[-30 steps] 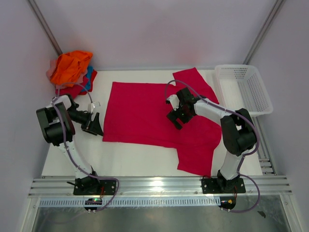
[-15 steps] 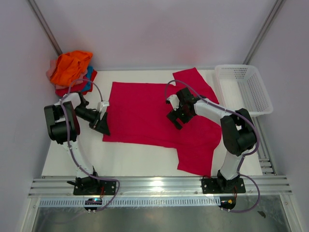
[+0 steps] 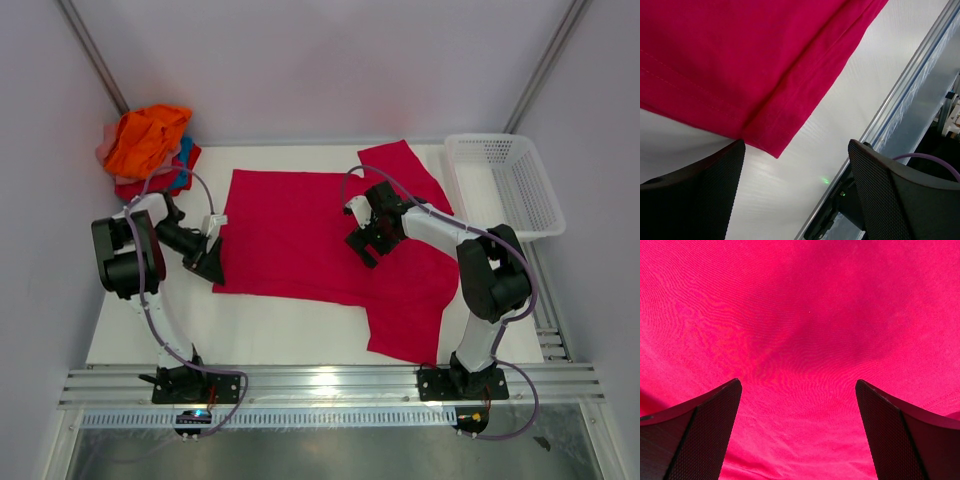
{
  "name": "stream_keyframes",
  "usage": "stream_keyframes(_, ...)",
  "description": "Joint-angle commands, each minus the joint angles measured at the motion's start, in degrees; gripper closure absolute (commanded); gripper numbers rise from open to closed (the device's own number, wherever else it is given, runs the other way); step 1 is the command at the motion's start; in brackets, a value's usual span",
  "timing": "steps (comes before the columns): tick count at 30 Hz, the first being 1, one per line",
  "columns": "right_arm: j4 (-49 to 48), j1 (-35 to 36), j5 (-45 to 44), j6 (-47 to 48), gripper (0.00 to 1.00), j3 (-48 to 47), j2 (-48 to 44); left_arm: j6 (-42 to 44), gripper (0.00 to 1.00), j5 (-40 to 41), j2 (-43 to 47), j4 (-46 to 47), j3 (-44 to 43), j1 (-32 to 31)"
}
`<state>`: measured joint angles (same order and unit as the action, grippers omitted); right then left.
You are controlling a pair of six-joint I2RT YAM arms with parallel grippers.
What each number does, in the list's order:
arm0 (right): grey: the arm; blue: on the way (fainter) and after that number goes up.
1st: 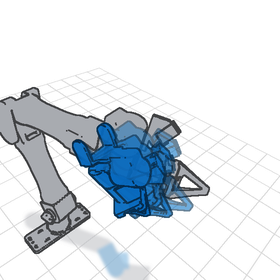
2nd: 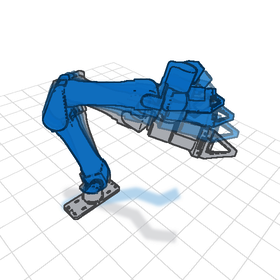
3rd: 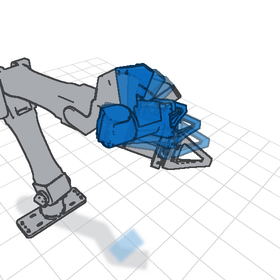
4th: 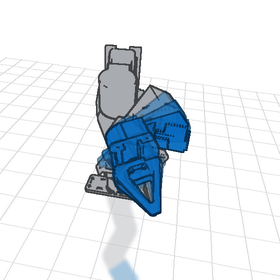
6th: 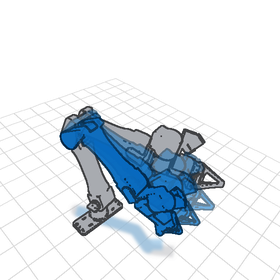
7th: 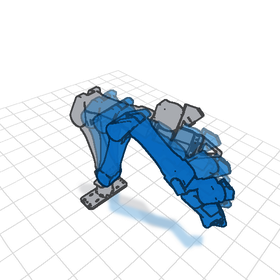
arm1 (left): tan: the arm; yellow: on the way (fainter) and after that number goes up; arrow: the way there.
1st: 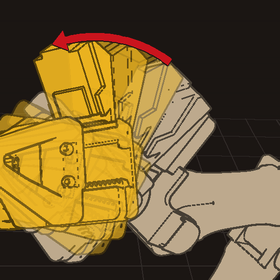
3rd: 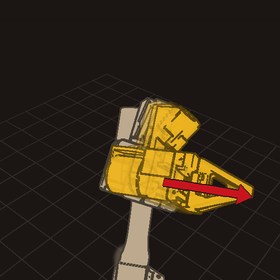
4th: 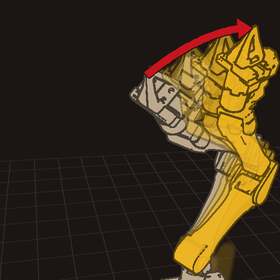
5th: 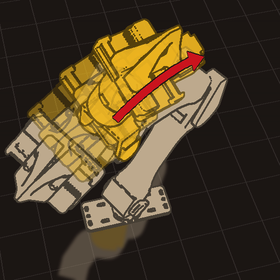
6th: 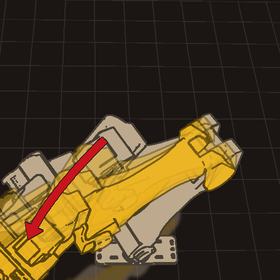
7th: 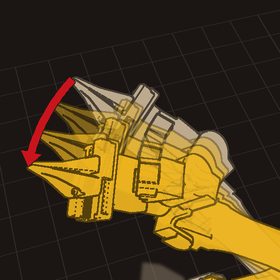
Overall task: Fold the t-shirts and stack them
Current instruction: Flatten out the tshirt
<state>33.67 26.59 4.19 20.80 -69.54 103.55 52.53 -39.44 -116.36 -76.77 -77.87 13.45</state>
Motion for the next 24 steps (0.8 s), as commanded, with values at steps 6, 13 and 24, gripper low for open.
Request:
stream_keyframes(6, -0.4, 0.4, -0.1, -0.6, 0.01, -1.1, 0.0, 1.5, 0.23, 2.0, 3.9, -18.4, 1.0, -0.4)
stream_keyframes(13, -0.4, 0.4, -0.3, -0.8, 0.01, -1.3, 0.3, 2.1, 0.24, 4.6, 2.1, -18.5, 0.8, -0.7)
stream_keyframes(24, -0.4, 0.5, -1.1, -0.7, 0.01, -1.5, 0.9, 2.0, 0.28, 5.5, -1.3, -18.4, -1.1, -2.8)
